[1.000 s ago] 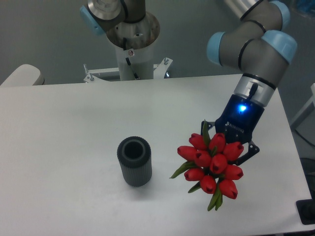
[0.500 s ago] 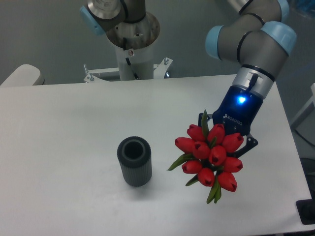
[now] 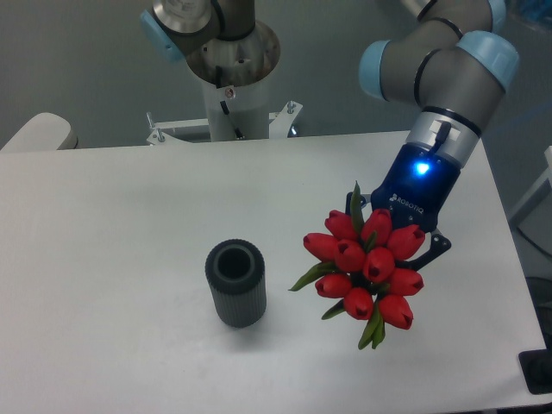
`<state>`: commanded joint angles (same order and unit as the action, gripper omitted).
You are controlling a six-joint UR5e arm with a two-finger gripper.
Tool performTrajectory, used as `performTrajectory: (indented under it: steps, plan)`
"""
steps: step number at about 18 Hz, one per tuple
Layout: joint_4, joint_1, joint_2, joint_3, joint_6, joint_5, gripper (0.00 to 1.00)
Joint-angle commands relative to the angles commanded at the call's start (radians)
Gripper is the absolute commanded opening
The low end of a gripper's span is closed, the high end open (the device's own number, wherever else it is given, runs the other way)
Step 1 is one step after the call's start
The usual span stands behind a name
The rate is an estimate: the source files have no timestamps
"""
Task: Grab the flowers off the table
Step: 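Lift the grasped tulip bunch up off the table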
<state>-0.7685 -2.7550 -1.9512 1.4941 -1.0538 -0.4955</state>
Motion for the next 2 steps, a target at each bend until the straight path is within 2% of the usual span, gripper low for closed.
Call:
performTrajectory:
  steps: [2]
  plan:
    - [0.000, 0.000, 0.000, 0.000, 0.000, 0.000, 0.36]
